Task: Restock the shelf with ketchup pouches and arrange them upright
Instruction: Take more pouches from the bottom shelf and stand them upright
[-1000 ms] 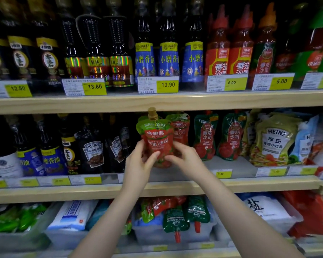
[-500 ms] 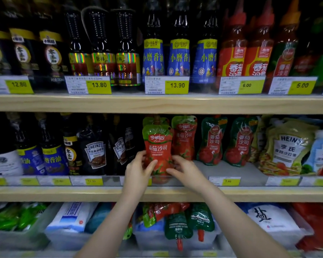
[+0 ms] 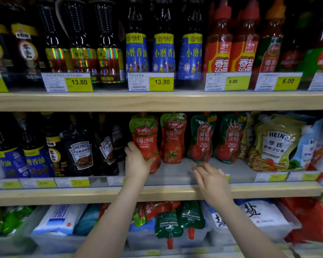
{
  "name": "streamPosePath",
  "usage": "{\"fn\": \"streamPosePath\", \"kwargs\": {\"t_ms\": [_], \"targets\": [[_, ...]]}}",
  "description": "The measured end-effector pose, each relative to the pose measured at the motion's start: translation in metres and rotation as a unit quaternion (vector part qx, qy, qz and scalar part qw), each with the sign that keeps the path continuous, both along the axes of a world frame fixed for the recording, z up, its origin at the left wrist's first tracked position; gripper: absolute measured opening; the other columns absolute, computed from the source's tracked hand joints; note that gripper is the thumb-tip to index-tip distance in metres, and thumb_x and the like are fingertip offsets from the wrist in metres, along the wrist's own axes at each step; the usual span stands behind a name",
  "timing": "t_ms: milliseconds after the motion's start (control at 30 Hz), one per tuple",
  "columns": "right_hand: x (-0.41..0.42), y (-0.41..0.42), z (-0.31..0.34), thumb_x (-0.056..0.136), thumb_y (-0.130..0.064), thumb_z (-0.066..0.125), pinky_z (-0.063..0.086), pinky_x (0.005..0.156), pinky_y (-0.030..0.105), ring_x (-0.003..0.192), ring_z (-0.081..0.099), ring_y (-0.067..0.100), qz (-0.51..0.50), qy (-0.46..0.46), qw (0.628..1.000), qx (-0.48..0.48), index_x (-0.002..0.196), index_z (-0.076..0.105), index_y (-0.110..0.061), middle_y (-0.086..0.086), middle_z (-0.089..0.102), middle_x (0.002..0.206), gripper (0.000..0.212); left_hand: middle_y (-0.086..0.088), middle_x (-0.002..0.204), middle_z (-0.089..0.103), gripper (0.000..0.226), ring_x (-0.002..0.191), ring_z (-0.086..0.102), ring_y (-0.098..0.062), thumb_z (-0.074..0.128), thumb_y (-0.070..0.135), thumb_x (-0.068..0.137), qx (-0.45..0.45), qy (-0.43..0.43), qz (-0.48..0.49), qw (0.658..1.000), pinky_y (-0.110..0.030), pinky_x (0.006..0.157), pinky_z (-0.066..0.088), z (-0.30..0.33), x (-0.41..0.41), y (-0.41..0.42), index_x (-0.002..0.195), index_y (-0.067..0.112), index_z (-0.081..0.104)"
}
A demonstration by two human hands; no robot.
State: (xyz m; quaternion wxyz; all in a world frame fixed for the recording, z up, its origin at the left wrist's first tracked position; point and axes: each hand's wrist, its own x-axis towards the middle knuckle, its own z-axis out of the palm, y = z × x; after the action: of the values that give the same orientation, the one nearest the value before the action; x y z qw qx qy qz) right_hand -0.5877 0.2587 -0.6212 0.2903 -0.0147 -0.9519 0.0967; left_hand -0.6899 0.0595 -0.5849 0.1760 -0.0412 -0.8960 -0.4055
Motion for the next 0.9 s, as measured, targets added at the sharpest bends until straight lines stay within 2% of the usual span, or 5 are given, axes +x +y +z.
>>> {"fn": "streamPosePath", "kwargs": {"t_ms": [100, 200, 667, 800, 900], "targets": [[0.001, 0.0, -0.001, 0.093, -0.03, 0.038, 0.031, 0.068, 0.03, 0.075, 0.062, 0.023, 0.001, 0.04, 0.999, 0.032, 0.092, 0.07, -0.019, -0.003, 0.068, 0.087, 0.034, -0.025, 0.125, 0.043, 0.082, 0.109, 0.051, -0.045, 0.08, 0.02, 0.071, 0.01, -0.019, -0.001, 1.0, -0.049, 0.085, 0.046, 0.003, -0.016, 0.002, 0.129, -0.004, 0.028], [0.001, 0.001, -0.001, 0.091, -0.032, 0.034, 0.025, 0.066, 0.027, 0.073, 0.061, 0.021, 0.002, 0.055, 0.998, 0.032, 0.091, 0.07, -0.021, -0.006, 0.069, 0.084, 0.038, -0.026, 0.129, 0.041, 0.087, 0.114, 0.049, -0.044, 0.079, 0.02, 0.073, 0.001, -0.038, 0.003, 0.999, -0.05, 0.089, 0.045, 0.005, -0.03, 0.003, 0.135, -0.004, 0.022], [-0.003, 0.002, -0.003, 0.093, -0.034, 0.03, 0.041, 0.069, 0.033, 0.079, 0.061, 0.019, 0.005, 0.028, 0.999, 0.02, 0.095, 0.068, -0.024, -0.008, 0.068, 0.088, 0.04, -0.027, 0.133, 0.038, 0.095, 0.118, 0.046, -0.043, 0.077, 0.026, 0.075, -0.03, -0.045, -0.007, 0.998, -0.049, 0.091, 0.044, 0.002, -0.044, 0.002, 0.14, -0.004, 0.016], [-0.001, 0.004, 0.0, 0.096, -0.033, 0.034, 0.037, 0.071, 0.032, 0.086, 0.06, 0.019, 0.018, -0.002, 1.0, 0.02, 0.101, 0.067, -0.025, -0.008, 0.067, 0.094, 0.034, -0.024, 0.129, 0.042, 0.095, 0.115, 0.049, -0.041, 0.074, 0.042, 0.074, -0.081, -0.033, 0.015, 0.996, -0.048, 0.083, 0.047, 0.009, -0.03, -0.003, 0.139, -0.001, 0.021], [0.0, 0.007, 0.0, 0.097, -0.031, 0.04, 0.035, 0.079, 0.032, 0.097, 0.057, 0.018, 0.031, -0.016, 0.999, 0.02, 0.111, 0.063, -0.025, -0.007, 0.065, 0.104, 0.028, -0.019, 0.124, 0.047, 0.09, 0.112, 0.05, -0.037, 0.064, 0.054, 0.078, -0.131, 0.045, 0.025, 0.99, -0.046, 0.074, 0.049, 0.006, -0.002, -0.01, 0.141, 0.002, 0.024]]}}
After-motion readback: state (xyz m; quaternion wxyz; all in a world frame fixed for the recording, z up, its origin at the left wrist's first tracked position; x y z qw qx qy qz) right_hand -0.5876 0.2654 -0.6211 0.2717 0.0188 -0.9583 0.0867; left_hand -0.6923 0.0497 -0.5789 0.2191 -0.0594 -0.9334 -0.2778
